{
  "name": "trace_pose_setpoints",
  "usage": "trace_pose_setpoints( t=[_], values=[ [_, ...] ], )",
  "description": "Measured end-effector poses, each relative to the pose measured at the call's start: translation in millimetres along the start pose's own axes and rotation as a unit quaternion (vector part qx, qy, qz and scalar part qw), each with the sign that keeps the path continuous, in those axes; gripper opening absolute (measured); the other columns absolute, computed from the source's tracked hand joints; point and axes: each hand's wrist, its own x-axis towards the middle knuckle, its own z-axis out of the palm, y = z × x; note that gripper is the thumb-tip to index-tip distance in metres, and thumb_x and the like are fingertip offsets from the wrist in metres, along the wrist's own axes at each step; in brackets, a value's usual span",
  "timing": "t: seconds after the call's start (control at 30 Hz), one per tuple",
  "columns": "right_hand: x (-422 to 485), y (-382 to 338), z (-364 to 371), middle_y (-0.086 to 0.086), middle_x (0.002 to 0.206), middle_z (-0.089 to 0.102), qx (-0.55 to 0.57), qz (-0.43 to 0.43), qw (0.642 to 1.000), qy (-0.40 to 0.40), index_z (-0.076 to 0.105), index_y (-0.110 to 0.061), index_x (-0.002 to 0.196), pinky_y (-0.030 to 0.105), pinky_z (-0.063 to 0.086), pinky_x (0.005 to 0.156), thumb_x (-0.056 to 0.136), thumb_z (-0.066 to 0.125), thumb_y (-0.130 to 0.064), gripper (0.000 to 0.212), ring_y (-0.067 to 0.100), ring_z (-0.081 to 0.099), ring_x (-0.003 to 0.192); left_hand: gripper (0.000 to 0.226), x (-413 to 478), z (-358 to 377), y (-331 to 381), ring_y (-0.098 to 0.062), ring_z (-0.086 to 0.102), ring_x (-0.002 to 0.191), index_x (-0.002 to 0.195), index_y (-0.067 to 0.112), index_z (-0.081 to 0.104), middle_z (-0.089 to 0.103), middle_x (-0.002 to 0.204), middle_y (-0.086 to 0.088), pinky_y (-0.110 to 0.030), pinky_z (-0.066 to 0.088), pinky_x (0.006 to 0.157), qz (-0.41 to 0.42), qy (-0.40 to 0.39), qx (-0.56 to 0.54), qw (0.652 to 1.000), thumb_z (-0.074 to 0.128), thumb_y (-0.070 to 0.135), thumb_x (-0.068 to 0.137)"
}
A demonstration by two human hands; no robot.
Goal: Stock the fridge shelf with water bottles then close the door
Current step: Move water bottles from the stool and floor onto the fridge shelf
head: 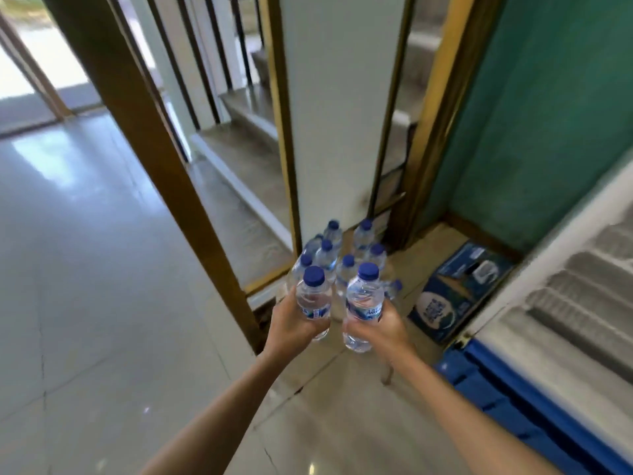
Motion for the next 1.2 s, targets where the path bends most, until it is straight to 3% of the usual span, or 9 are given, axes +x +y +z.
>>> trace_pose_setpoints(
  t=[0.2,0.43,0.53,0.67,0.87,0.93,1.0,1.1,1.2],
  values=[
    [-49,-162,-127,-0.005,0.090,0.073,-0.012,-0.081,0.991,0.102,0.064,-0.027,0.093,0.030,0.052,0.079,0.063,0.082,-0.007,0.041,0.014,0.069,0.086,0.029,50,0,205,-0.002,0.066,0.072,0.086,0.028,0.061,0.069,0.077,0.007,-0.024,0.054,0.069,0.124,-0.106,0.021,0.986,0.077,0.027,0.062],
    [-121,-295,-295,-0.009,0.076,0.074,-0.048,-0.165,0.960,0.222,0.067,-0.022,0.090,0.026,0.053,0.078,0.067,0.084,-0.006,0.032,0.005,0.069,0.074,0.029,84,54,437,-0.012,0.070,0.079,0.078,0.026,0.069,0.073,0.078,0.006,-0.037,0.057,0.081,0.263,-0.154,-0.029,0.952,0.077,0.036,0.052],
    [-161,-339,-365,-0.013,0.067,0.072,-0.071,-0.199,0.940,0.269,0.068,-0.017,0.086,0.019,0.053,0.070,0.072,0.079,0.000,0.025,-0.001,0.067,0.065,0.024,83,83,527,-0.008,0.069,0.076,0.079,0.023,0.072,0.074,0.077,0.005,-0.028,0.056,0.076,0.319,-0.175,-0.041,0.931,0.083,0.028,0.058],
    [-206,-381,-455,0.000,0.079,0.071,-0.103,-0.236,0.903,0.343,0.069,-0.013,0.087,0.024,0.056,0.075,0.074,0.077,-0.001,0.019,0.007,0.067,0.073,0.024,71,131,626,-0.006,0.065,0.067,0.082,0.015,0.074,0.071,0.071,0.006,-0.024,0.054,0.070,0.366,-0.216,-0.073,0.902,0.084,0.022,0.062],
    [-258,-406,-561,-0.004,0.079,0.072,-0.113,-0.221,0.870,0.427,0.067,-0.023,0.089,0.012,0.047,0.051,0.075,0.079,-0.014,0.020,0.003,0.067,0.067,0.024,53,210,726,-0.011,0.068,0.076,0.085,0.018,0.074,0.072,0.079,0.002,-0.029,0.055,0.076,0.399,-0.256,-0.082,0.877,0.082,0.025,0.064],
    [-265,-401,-591,-0.003,0.087,0.073,-0.122,-0.197,0.861,0.453,0.067,-0.024,0.097,0.017,0.047,0.055,0.073,0.081,-0.022,0.028,0.008,0.068,0.075,0.025,52,238,745,-0.015,0.070,0.077,0.084,0.016,0.074,0.074,0.080,-0.001,-0.035,0.058,0.078,0.395,-0.271,-0.080,0.874,0.083,0.026,0.063],
    [-267,-393,-618,0.001,0.092,0.073,-0.111,-0.177,0.855,0.475,0.065,-0.020,0.104,0.020,0.049,0.056,0.073,0.082,-0.021,0.036,0.010,0.068,0.075,0.030,53,266,757,-0.020,0.072,0.079,0.087,0.013,0.073,0.075,0.084,-0.006,-0.039,0.060,0.074,0.382,-0.287,-0.070,0.876,0.083,0.029,0.064],
    [-262,-381,-650,-0.004,0.082,0.068,-0.080,-0.166,0.853,0.489,0.061,-0.014,0.111,0.011,0.045,0.044,0.077,0.079,-0.012,0.039,0.002,0.064,0.063,0.040,57,310,769,-0.022,0.072,0.081,0.093,0.009,0.071,0.074,0.089,-0.011,-0.039,0.058,0.064,0.351,-0.297,-0.049,0.886,0.083,0.033,0.064],
    [-249,-368,-682,-0.004,0.085,0.065,-0.069,-0.157,0.851,0.497,0.057,-0.014,0.115,0.010,0.043,0.042,0.080,0.076,-0.010,0.040,0.003,0.059,0.068,0.050,68,352,777,-0.024,0.072,0.079,0.096,0.008,0.069,0.073,0.091,-0.013,-0.040,0.058,0.059,0.345,-0.318,-0.028,0.883,0.082,0.038,0.059]
  ],
)
